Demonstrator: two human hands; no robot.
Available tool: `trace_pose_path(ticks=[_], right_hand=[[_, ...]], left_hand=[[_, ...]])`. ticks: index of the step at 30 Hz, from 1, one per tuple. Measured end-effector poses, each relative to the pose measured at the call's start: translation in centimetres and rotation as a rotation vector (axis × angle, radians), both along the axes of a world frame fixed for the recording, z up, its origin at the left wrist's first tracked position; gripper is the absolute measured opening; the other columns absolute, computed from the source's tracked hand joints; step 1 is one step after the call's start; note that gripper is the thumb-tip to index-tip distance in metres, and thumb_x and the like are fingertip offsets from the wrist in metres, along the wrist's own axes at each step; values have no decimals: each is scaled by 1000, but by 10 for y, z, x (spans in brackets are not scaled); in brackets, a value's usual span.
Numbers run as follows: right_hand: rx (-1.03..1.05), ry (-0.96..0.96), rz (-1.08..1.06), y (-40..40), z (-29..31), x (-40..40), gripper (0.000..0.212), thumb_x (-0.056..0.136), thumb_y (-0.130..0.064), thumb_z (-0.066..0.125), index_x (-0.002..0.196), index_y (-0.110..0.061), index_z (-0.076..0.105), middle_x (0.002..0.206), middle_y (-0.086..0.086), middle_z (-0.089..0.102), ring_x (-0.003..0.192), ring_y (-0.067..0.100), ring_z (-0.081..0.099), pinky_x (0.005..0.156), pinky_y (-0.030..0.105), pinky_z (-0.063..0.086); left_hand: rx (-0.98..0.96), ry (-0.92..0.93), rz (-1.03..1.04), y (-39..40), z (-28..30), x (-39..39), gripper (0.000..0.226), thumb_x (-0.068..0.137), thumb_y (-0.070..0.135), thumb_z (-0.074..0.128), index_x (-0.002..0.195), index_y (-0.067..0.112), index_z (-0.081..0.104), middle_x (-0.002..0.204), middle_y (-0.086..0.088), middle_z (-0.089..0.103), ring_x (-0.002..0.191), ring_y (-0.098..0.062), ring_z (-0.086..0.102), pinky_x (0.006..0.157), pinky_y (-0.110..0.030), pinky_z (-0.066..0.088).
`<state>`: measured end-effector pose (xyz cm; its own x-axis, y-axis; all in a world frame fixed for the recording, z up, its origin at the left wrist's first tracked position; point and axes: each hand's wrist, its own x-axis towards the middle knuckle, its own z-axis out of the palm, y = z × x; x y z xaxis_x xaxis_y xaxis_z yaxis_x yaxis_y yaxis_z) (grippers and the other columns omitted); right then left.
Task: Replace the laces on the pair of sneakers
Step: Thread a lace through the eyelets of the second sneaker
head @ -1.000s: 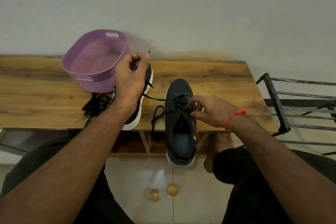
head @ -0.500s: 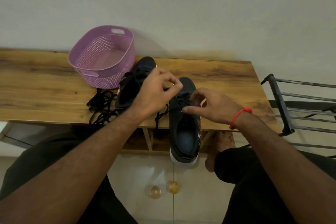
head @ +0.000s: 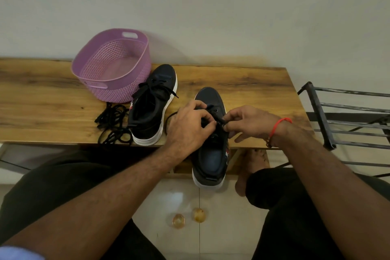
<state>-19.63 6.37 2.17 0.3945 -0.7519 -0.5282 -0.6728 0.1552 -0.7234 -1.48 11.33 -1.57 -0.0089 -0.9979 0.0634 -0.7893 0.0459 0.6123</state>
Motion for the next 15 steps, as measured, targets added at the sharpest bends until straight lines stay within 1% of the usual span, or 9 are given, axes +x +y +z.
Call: trace_pose_path(ticks=[2,4,6,7,8,10,12,14,15], right_hand=[[1,-4,-3,-1,-1,0,9,94,-15,65,97,-22,69,95,4,70,86,15,68,80,34,60],[21,-27,-20,0,1,-2,7,95,-24,65,100,-20,69,97,5,70,90,18,69,80,35,59],[72,-73,-71,-1,0,-6,22,97,-35,61,104,-16,70,103,6,72,95,22,71,81,36,59],[87,-93,-96,-1,-1,-7,24,98,-35,60,105,-14,70,105,6,73,95,23,71,82,37,59],[86,-110,-120,0,-1,-6,22,98,-32,60,104,-13,70,106,7,73,94,23,71,83,38,58],[51,-136,-175,2,-7,-3,12,98,-22,62,99,-12,68,99,9,71,90,23,68,83,40,56],[40,-183,-247,4,-11,5,7,96,-17,62,93,-13,67,93,9,68,85,23,64,78,39,52],[46,-301,-381,2,-11,11,9,95,-12,59,87,-11,63,90,11,66,84,26,62,72,36,50],[68,-412,-481,1,-10,14,11,95,-8,56,84,-9,60,89,12,67,84,28,63,71,34,51]], left_hand=[[20,55,24,-3,-2,-2,6,89,45,71,88,40,70,129,18,50,126,-12,43,102,-47,42],[49,105,38,-5,-2,-3,8,88,45,72,83,46,65,124,22,49,126,-11,40,102,-43,35],[62,157,60,-5,-2,-2,13,86,46,75,80,49,64,121,25,49,126,-10,39,98,-38,28],[65,184,74,-6,-2,-2,14,85,46,76,78,50,64,121,25,50,126,-10,38,97,-37,27],[68,208,84,-6,-3,-2,16,84,45,77,77,52,64,121,25,51,127,-10,39,99,-38,29],[83,220,94,-7,-2,-1,19,82,46,79,74,54,63,122,26,51,128,-11,38,104,-42,31],[118,182,105,-8,0,0,21,81,48,79,72,55,61,128,26,48,130,-13,34,101,-41,25],[149,164,109,-9,2,0,23,80,48,80,77,54,58,136,21,43,131,-15,30,96,-39,19],[158,166,113,-9,3,0,25,80,46,80,83,52,56,138,17,40,132,-17,29,97,-38,19]])
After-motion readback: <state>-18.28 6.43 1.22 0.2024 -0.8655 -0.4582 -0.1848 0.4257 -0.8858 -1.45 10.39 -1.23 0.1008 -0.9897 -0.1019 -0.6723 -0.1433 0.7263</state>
